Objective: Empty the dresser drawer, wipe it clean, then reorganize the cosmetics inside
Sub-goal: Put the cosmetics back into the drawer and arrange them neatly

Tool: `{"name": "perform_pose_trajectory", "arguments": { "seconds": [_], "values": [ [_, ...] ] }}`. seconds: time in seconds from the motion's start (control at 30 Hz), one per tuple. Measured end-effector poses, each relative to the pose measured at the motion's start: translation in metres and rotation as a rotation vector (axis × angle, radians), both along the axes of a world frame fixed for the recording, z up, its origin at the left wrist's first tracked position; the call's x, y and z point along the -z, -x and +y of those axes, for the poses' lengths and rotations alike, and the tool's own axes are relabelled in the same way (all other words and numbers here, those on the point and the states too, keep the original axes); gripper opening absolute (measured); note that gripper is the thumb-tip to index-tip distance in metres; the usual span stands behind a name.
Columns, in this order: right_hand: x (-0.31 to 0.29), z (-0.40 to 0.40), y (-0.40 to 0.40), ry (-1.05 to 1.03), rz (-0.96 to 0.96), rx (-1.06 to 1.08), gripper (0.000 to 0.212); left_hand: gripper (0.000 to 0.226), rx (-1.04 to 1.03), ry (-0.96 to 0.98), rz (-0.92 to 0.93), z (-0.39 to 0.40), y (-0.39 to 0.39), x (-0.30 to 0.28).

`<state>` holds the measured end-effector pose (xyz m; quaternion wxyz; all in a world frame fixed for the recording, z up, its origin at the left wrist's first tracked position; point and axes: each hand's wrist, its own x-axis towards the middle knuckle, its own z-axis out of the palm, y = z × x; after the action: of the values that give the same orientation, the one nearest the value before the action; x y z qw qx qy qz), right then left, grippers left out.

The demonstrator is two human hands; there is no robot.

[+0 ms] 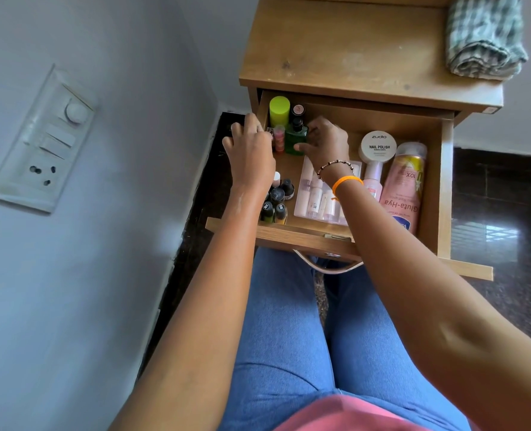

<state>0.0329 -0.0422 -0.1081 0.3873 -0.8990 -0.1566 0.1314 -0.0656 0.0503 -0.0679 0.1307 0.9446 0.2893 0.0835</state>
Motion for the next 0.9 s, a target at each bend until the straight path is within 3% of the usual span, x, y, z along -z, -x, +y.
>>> {"name": "perform_pose_trajectory", "arguments": {
  "seconds": [0.9],
  "values": [
    [0.0027, 0.0032, -0.0019, 0.01, 0.005, -0.016, 0.037, 0.033, -0.04, 0.06, 0.032, -0.0062, -0.0035, -0.0012]
  ]
}}
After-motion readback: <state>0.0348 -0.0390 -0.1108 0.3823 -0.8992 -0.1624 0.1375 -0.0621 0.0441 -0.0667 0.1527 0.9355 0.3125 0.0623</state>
